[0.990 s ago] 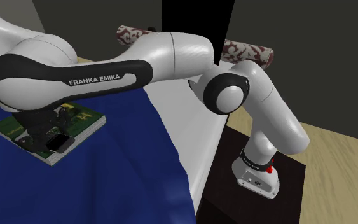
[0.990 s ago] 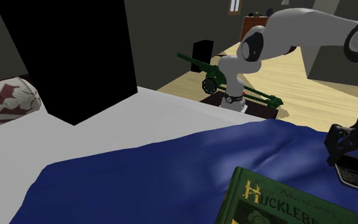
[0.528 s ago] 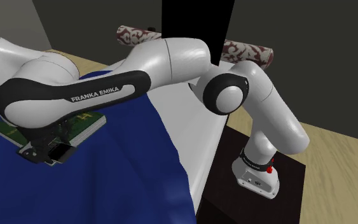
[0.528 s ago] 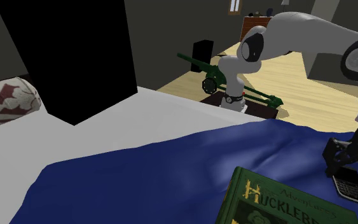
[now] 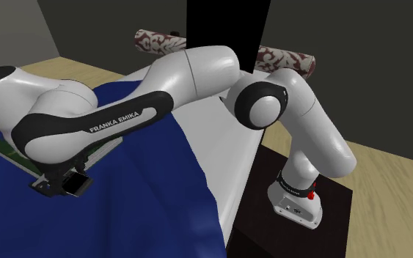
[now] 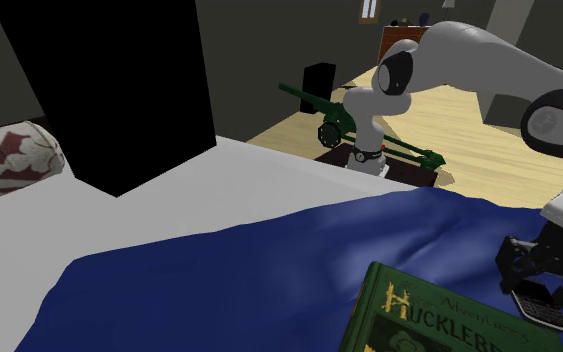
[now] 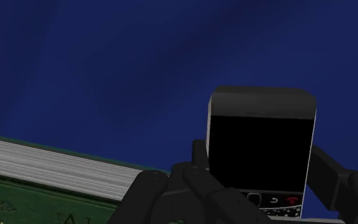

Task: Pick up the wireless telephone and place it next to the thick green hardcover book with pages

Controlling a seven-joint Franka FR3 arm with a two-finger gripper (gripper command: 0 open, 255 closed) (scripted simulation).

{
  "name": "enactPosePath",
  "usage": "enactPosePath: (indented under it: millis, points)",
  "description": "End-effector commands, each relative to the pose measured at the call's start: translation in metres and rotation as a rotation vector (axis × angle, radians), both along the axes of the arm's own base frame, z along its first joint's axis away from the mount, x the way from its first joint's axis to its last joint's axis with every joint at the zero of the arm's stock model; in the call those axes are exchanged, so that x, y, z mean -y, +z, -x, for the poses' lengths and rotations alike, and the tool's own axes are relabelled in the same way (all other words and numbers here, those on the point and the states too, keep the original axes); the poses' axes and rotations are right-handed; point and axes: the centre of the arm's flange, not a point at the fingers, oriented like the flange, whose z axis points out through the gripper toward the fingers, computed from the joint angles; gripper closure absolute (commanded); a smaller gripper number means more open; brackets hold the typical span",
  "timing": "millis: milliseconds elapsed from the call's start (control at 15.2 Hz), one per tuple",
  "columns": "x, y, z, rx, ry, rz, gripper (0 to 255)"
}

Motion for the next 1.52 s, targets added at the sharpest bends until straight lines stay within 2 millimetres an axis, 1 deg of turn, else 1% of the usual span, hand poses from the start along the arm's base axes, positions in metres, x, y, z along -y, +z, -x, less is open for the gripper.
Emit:
enactPosePath:
  millis: [0, 264, 792, 858, 1188, 1386, 1452]
  points:
    - [0.000, -0.013, 0.000, -0.002, 0.001, 0.001, 255]
    - [0.000, -0.036, 0.000, -0.002, 0.001, 0.001, 255]
    - [0.000, -0.036, 0.000, -0.002, 0.001, 0.001, 255]
    - [-0.002, -0.034, -0.001, -0.002, 0.000, 0.001, 0]
    - [0.000, -0.036, 0.000, -0.002, 0.001, 0.001, 0]
    - [-0.002, 0.004, 0.002, -0.002, 0.001, 0.001, 0]
    - [-0.002, 0.014, 0.002, -0.002, 0.001, 0.001, 0]
